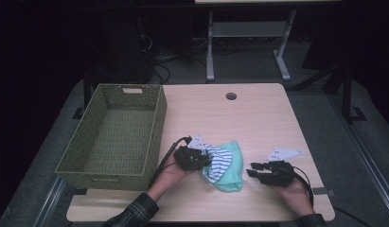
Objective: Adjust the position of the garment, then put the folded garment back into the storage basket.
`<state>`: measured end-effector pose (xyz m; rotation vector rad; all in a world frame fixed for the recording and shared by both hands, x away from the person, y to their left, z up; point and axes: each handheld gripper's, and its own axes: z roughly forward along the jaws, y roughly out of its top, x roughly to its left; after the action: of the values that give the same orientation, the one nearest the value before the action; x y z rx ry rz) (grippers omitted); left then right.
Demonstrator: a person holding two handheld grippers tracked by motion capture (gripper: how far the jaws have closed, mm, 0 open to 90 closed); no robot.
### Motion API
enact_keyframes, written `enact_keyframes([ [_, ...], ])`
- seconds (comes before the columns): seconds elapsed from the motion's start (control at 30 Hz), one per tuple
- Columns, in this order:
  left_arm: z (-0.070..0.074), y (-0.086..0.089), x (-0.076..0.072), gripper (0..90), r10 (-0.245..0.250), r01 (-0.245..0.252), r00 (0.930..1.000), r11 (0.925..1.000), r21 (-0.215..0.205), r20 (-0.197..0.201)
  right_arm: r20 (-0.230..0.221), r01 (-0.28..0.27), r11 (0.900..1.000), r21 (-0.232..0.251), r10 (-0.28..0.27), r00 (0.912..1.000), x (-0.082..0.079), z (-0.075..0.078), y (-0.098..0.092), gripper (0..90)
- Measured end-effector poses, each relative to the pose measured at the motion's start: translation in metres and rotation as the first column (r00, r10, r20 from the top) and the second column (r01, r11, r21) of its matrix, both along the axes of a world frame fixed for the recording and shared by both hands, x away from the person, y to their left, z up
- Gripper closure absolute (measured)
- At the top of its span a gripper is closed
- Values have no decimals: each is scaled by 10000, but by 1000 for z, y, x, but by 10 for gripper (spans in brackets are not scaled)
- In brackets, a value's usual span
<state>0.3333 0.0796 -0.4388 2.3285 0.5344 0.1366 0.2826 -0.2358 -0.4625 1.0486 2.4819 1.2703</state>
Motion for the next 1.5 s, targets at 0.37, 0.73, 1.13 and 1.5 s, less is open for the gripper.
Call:
enact_keyframes([
  [0.37, 21, -9, -4, 437, -934, 933, 9956, 9950, 365, 11, 477, 1543, 9804, -1227, -1495, 9876, 0, -15, -25, 145],
  [0.73, 27, -26, 4, 205, -2071, 2046, 9782, 9741, 959, 167, 482, 1498, 9787, -1406, -1443, 9884, 1, -20, -24, 129],
  [1.13, 3, -47, 14, 137, -3020, 3014, 9528, 9302, 2097, -298, 486, 1534, 9781, -1405, -1479, 9878, 2, -20, -24, 133],
  [1.5, -11, -52, 12, 124, -3061, 3034, 9515, 9167, 2600, -308, 487, 1532, 9781, -1410, -1477, 9878, 2, -20, -24, 132],
])
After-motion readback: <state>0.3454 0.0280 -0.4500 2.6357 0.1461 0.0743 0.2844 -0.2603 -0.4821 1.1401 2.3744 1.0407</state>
